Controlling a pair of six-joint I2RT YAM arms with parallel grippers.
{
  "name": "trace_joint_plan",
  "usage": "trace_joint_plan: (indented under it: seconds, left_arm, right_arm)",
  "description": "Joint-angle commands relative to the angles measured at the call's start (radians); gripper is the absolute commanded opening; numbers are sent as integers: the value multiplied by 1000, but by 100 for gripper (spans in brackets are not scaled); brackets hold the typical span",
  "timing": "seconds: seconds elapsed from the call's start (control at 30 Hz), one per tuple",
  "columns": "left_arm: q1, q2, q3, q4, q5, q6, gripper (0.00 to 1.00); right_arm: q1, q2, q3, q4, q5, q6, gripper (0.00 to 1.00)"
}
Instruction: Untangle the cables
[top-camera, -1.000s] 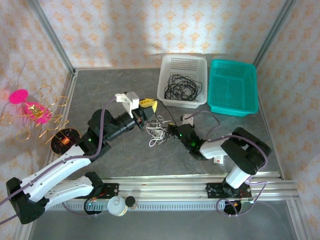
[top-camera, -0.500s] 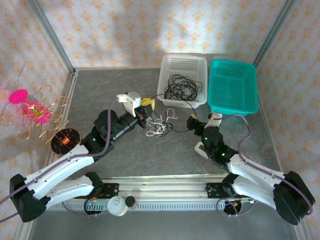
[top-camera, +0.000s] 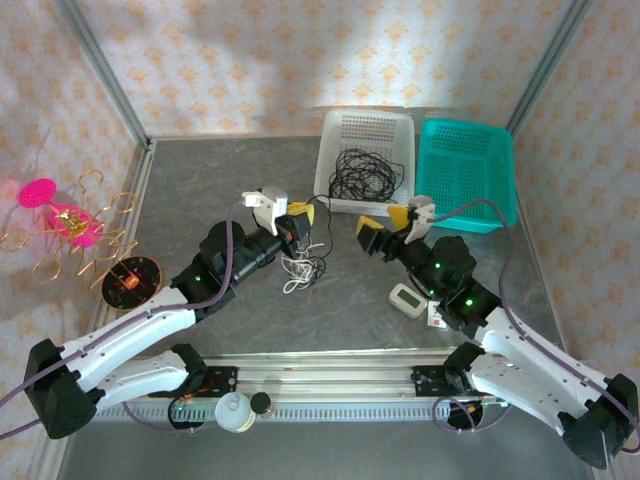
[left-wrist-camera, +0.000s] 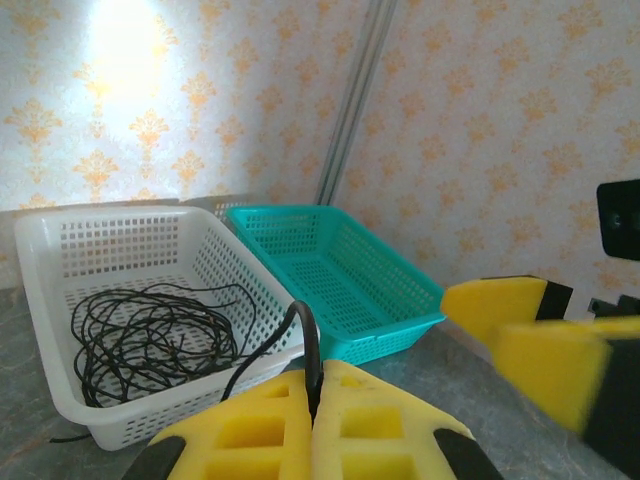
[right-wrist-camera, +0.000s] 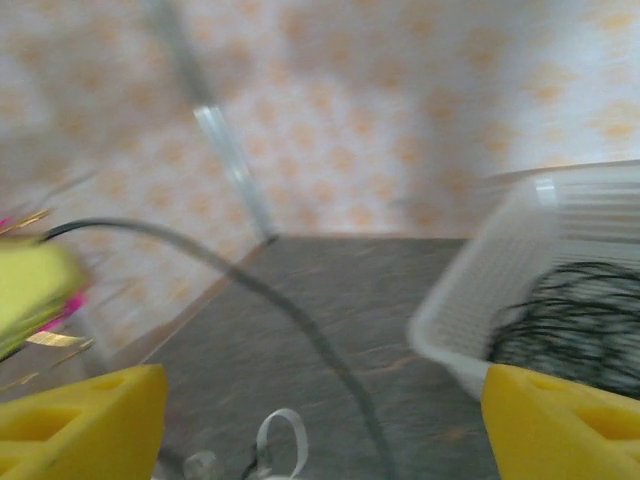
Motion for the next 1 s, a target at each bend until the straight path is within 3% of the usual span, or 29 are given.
trace_joint_plan:
  seconds: [0.0, 0.17, 0.4, 0.67, 0.9, 0.97]
  left_arm:
    - [-6, 5, -5, 63, 4, -30, 0]
    - [-5, 14, -1, 59, 8, -52, 0]
    - [-5, 8, 9, 60, 25, -88, 0]
    - [-6, 6, 26, 96, 80, -145, 0]
    - [-8, -19, 68, 114, 86, -156, 0]
    - [-8, -30, 95, 101, 71, -147, 0]
  right_arm:
    - [48, 28, 13, 74, -271, -70, 79]
    - [108, 170, -17, 237, -291, -43, 77]
    - [113, 353, -60, 528, -79, 7, 78]
    - [166, 625, -18, 588, 79, 35, 67]
    - [189, 836, -30, 621, 149, 111, 44]
    - [191, 874, -51, 626, 157, 136, 42]
